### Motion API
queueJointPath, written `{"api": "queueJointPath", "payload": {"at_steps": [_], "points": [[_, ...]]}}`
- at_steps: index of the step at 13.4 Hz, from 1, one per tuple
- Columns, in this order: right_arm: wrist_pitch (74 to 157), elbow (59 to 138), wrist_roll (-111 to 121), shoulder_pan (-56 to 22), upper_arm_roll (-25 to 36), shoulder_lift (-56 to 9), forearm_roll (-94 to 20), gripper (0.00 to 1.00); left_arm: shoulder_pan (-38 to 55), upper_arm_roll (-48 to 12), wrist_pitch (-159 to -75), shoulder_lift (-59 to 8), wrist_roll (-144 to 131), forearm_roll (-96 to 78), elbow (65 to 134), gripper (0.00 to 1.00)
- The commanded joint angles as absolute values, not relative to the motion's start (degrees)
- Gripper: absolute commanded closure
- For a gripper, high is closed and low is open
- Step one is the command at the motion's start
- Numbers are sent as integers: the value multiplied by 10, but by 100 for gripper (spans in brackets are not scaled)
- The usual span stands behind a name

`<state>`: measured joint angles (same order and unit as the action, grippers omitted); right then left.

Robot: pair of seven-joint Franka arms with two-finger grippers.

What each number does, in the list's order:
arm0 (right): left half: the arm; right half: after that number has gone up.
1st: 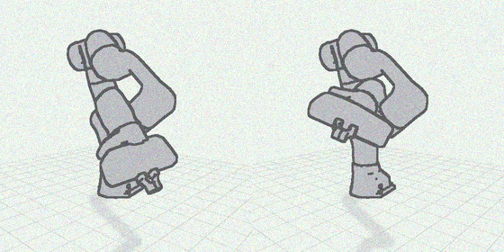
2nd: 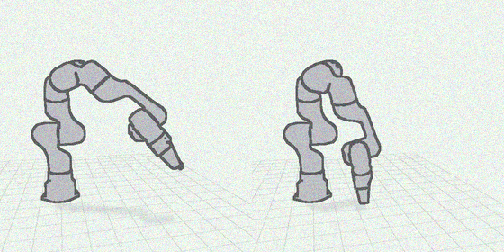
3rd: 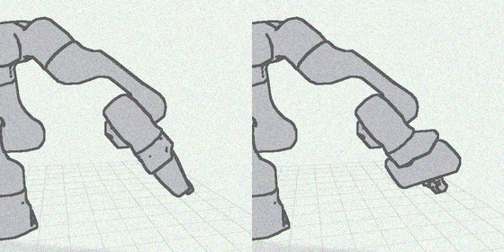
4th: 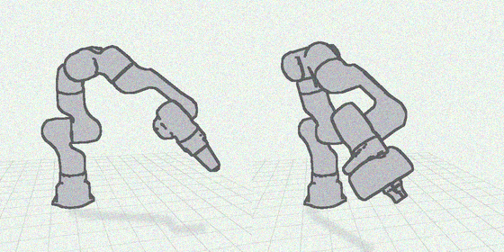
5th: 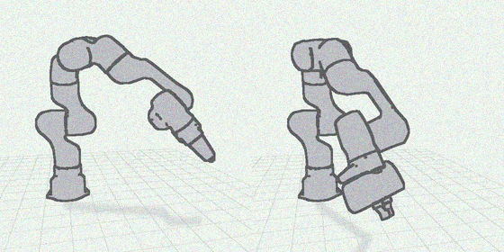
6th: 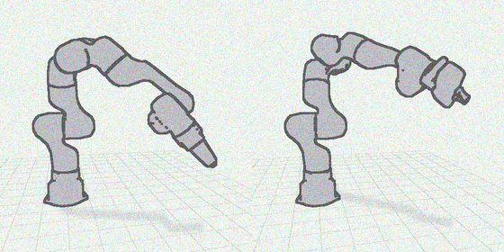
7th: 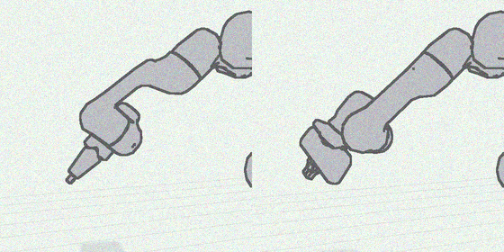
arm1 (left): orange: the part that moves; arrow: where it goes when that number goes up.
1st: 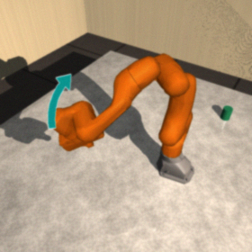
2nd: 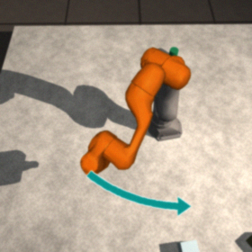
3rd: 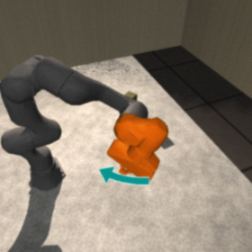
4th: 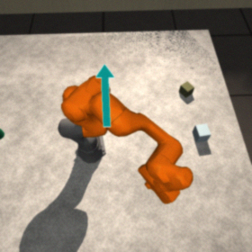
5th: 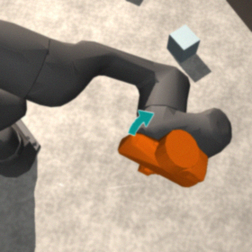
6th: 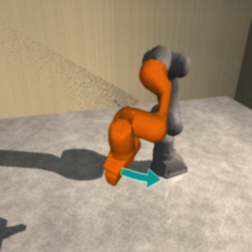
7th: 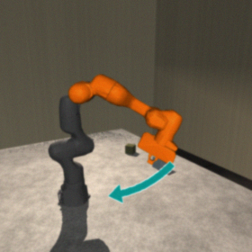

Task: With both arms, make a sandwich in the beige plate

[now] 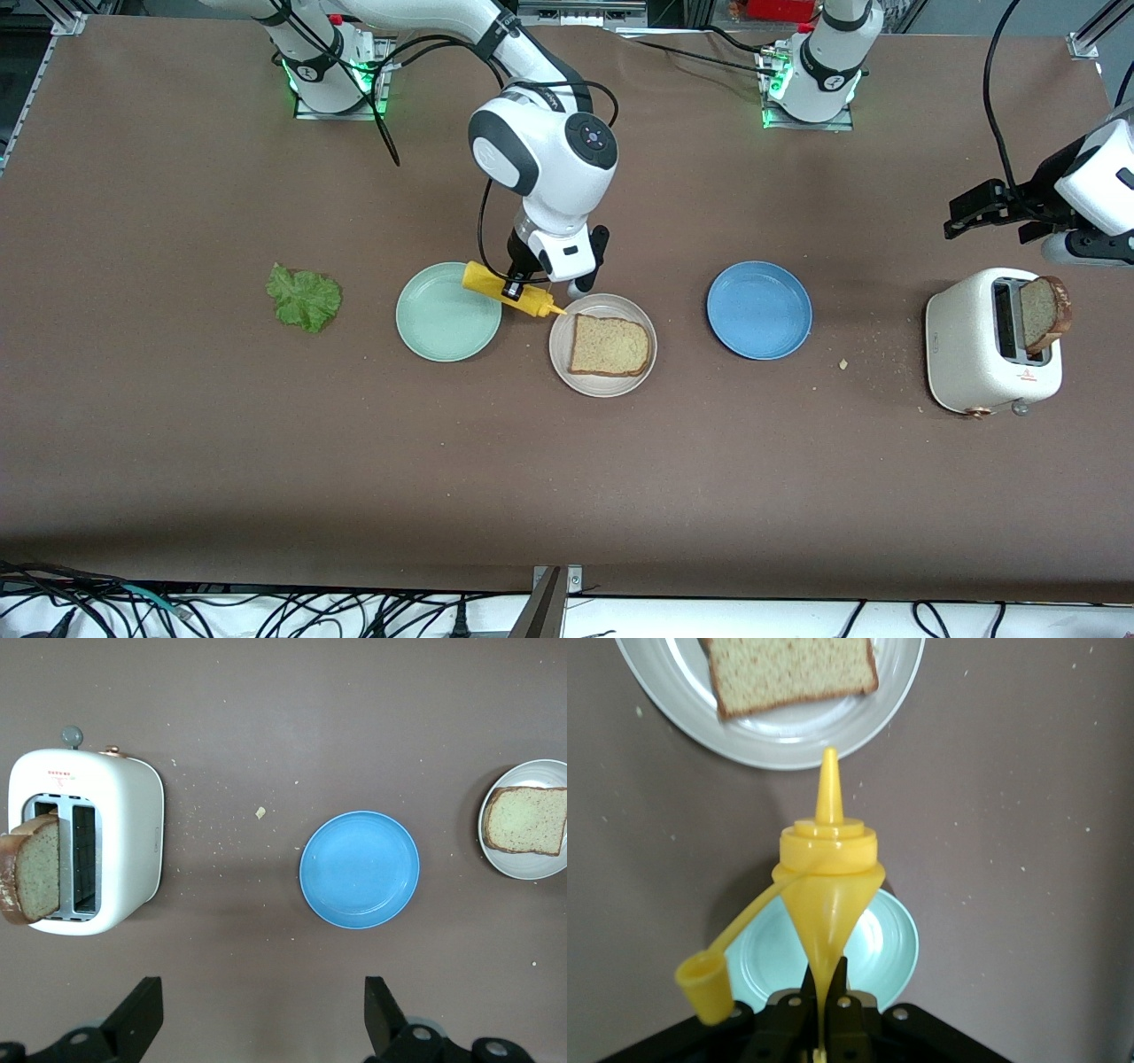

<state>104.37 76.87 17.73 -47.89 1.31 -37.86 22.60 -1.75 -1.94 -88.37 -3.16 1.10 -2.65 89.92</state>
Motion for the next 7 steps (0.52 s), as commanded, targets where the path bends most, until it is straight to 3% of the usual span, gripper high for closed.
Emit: {"api": "queueJointPath", "payload": {"at_steps": [1,7], "points": [[1027,766,178,-500,18,-388,246,100,-16,-23,-893,-19,4,-6,913,0],[993,760,176,-515,20,-389,290,100,-16,-24,-895,-20,3,-6,914,0]]}}
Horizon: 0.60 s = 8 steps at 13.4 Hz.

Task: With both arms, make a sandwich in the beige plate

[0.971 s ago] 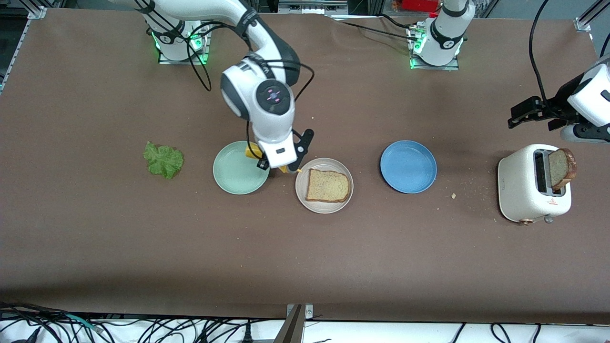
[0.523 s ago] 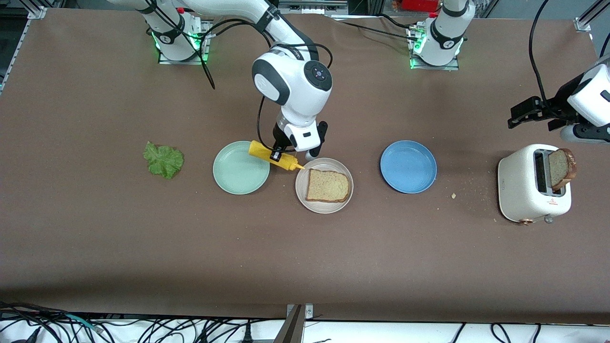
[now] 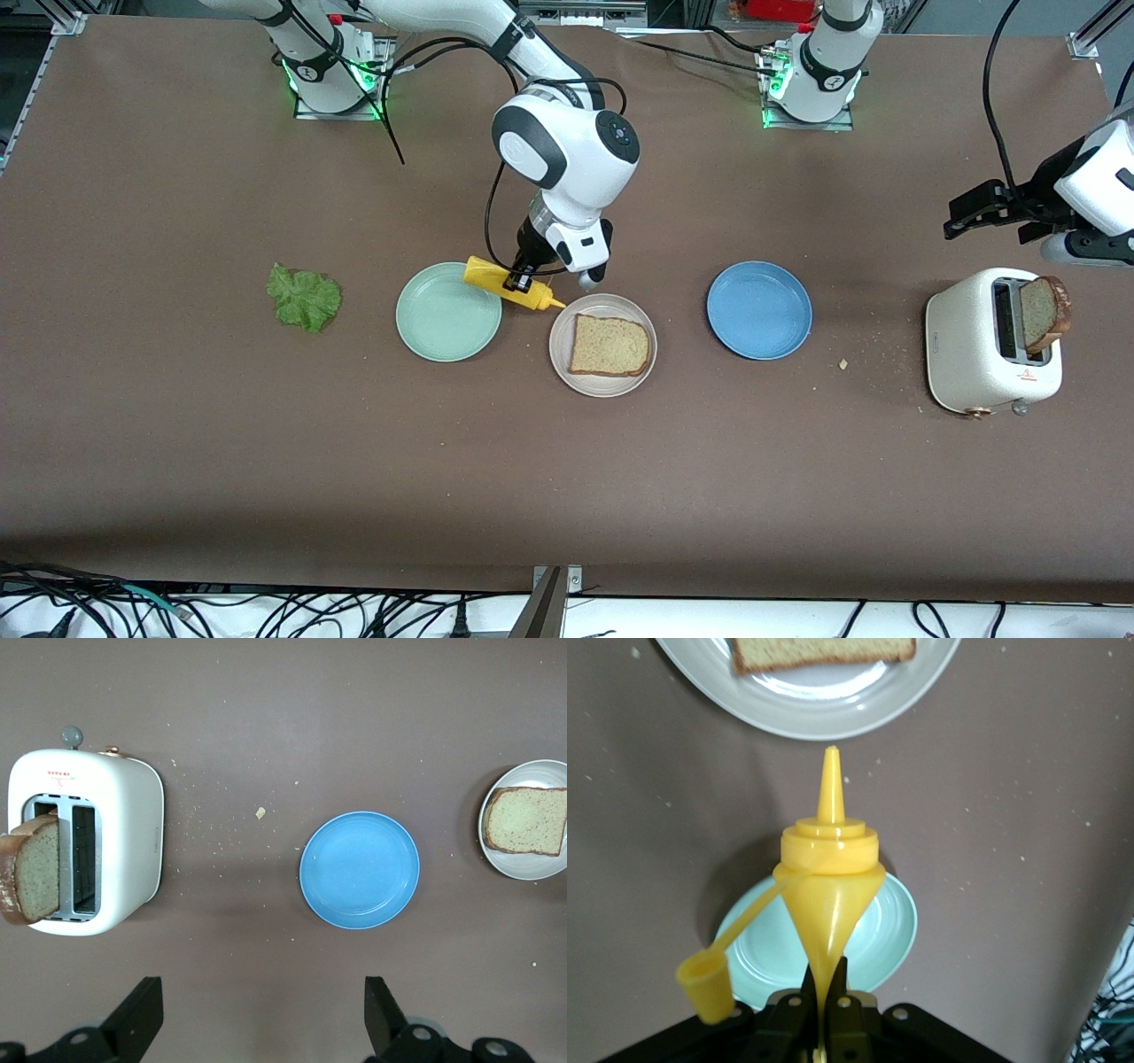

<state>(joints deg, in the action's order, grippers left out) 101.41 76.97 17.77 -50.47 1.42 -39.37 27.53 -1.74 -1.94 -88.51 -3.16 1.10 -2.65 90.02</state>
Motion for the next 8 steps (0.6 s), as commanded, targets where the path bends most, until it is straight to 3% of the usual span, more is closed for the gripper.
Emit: {"api": "queueJointPath", "payload": {"at_steps": [1,4,8], "points": [[993,759,178,-515,20,-388,290,100,-16,-24,-895,-20,4,-6,914,0],[993,758,181,-507,25,-374,275,100,-17,-24,-895,-19,4,-6,913,0],[994,758,262,-461,35,-322,138,100,-17,-24,-895,-20,4,-6,914,0]]}}
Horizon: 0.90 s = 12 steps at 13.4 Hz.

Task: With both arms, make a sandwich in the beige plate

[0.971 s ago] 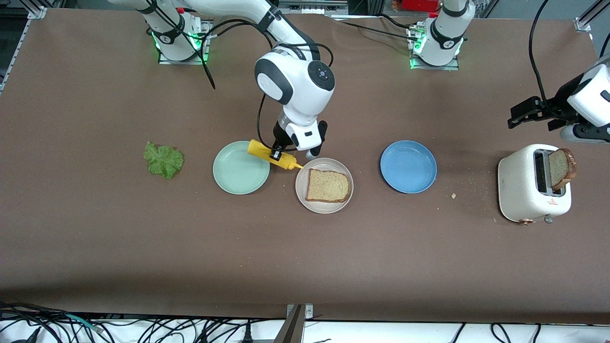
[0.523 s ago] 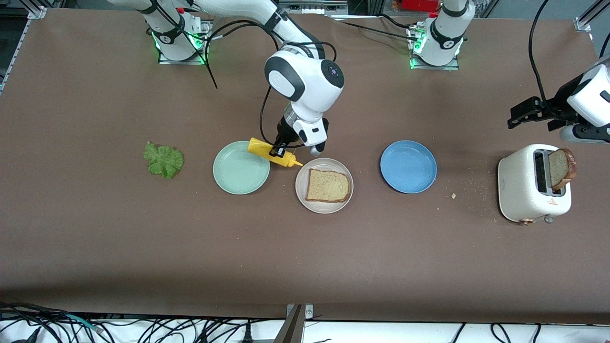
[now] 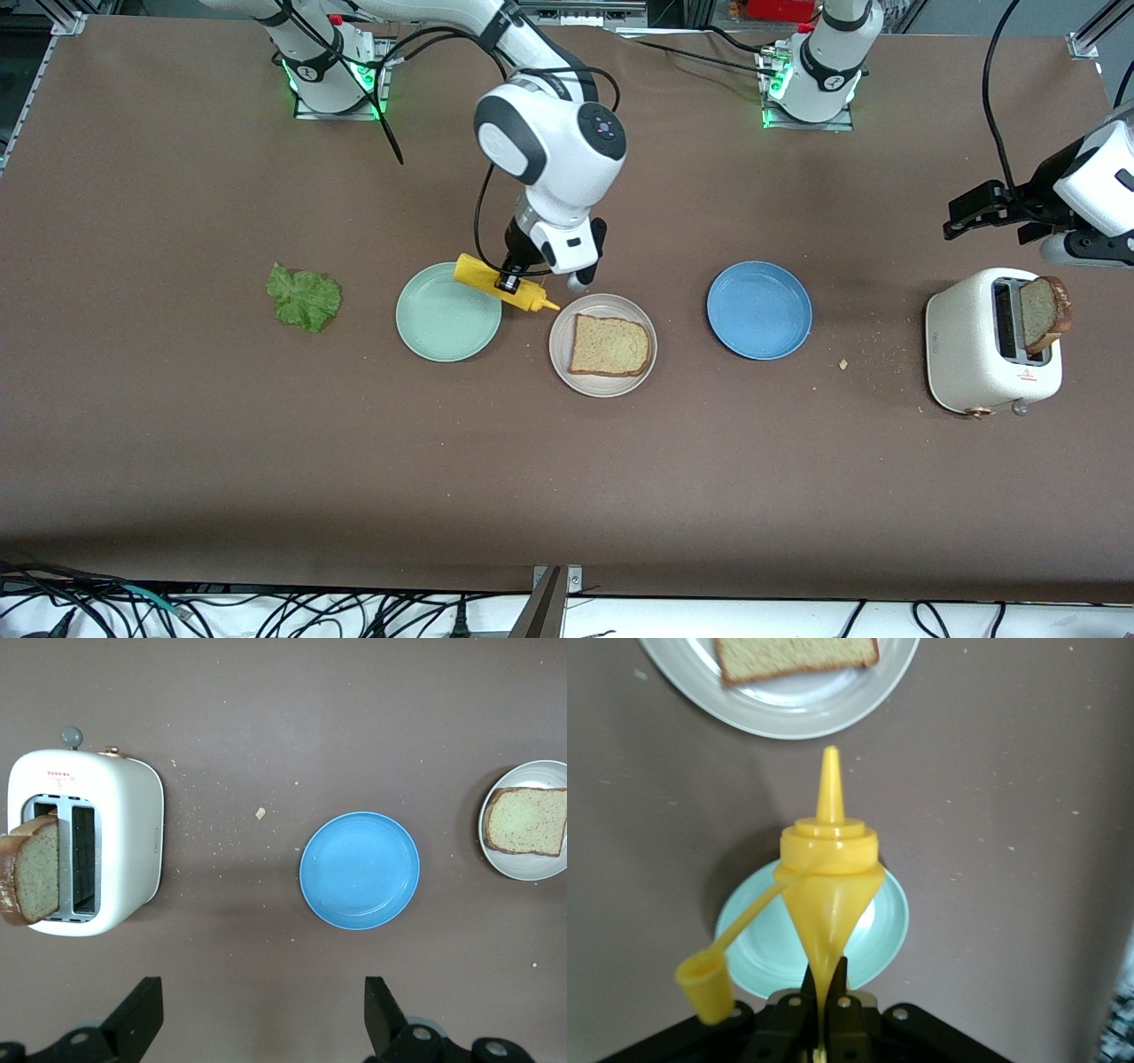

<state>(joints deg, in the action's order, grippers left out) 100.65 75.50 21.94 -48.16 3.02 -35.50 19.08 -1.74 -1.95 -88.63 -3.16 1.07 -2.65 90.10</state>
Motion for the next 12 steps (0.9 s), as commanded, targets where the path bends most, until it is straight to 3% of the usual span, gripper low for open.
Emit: {"api": "queueJointPath", "payload": {"at_steps": [1,5,12], "points": [[993,759,278,-445,40,-301,97,100,-17,-24,-895,-20,4,-6,914,0],[968,766,356,-383,55,-264,-34,100,-17,-24,-895,-21,4,-6,914,0],[930,801,681,-177,54,-282,-331,100,-16,-24,-895,-22,3,-6,914,0]]}}
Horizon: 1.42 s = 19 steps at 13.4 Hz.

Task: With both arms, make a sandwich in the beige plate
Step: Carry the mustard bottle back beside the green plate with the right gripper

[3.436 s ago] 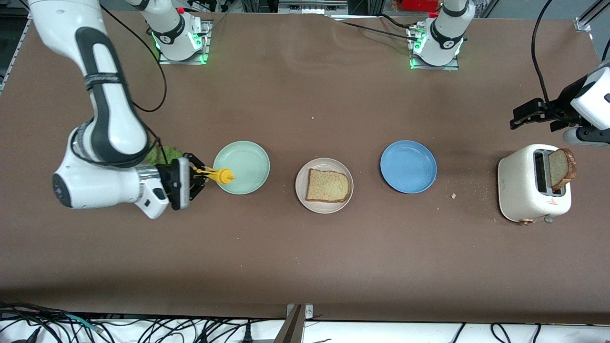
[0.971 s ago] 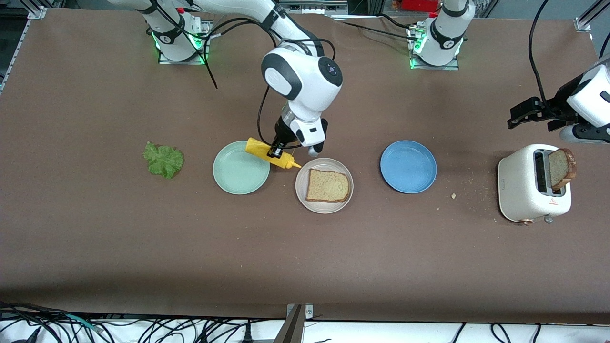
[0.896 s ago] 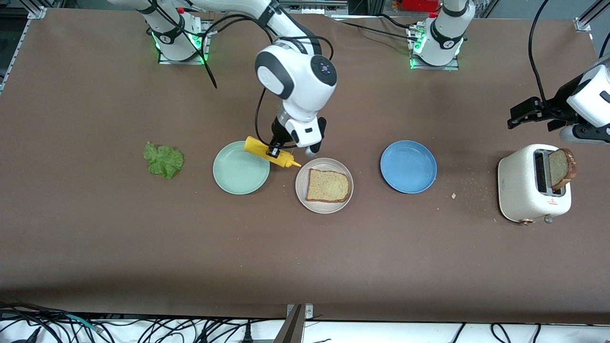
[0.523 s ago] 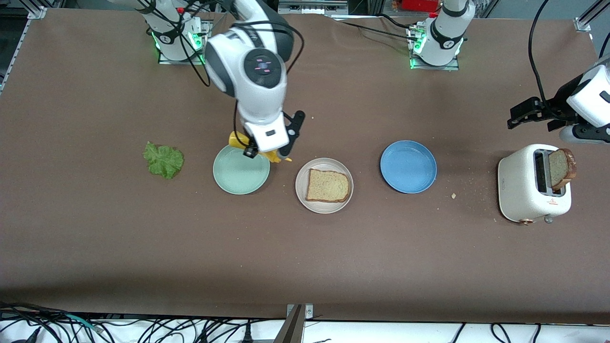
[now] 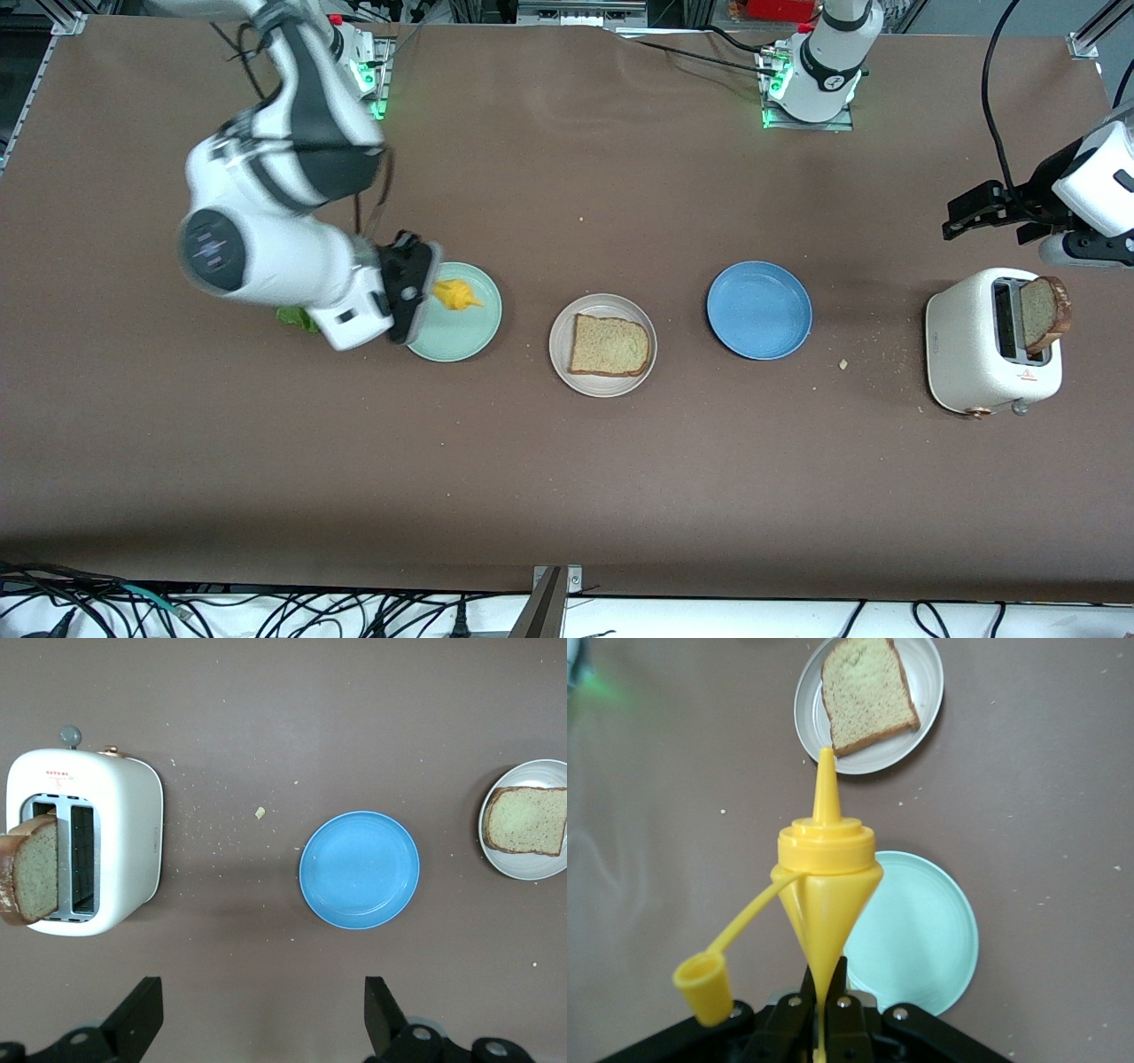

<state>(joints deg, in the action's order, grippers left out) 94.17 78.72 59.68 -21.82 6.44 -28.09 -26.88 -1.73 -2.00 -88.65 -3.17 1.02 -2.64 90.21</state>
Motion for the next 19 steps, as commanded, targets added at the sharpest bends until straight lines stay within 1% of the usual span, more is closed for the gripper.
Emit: {"api": "queueJointPath", "payload": {"at_steps": [1,3,5,7,9,11,13,16,19], "points": [[916,814,734,-151,54,-285,-377,100,-16,-24,-895,-22,3,-6,914,0],[899,831,817,-103,54,-293,-410,100,-16,-24,-895,-23,3,-6,914,0],[865,833,926,-68,54,-322,-472,100,-16,-24,-895,-23,3,-6,914,0],[843,834,1007,-46,54,-340,-489,100,-16,-24,-895,-23,3,-6,914,0],[826,845,1082,-30,54,-356,-499,100,-16,-24,-895,-23,3,-6,914,0],[809,873,1169,-11,54,-366,-528,100,-16,-24,-895,-23,3,-6,914,0],[808,891,1250,3,54,-378,-530,100,-16,-24,-895,-23,3,-6,914,0],[781,891,1351,21,54,-416,-551,100,-16,-24,-895,-23,3,-6,914,0],[776,890,1401,27,54,-431,-555,100,-16,-24,-895,-25,3,-6,914,0]]}}
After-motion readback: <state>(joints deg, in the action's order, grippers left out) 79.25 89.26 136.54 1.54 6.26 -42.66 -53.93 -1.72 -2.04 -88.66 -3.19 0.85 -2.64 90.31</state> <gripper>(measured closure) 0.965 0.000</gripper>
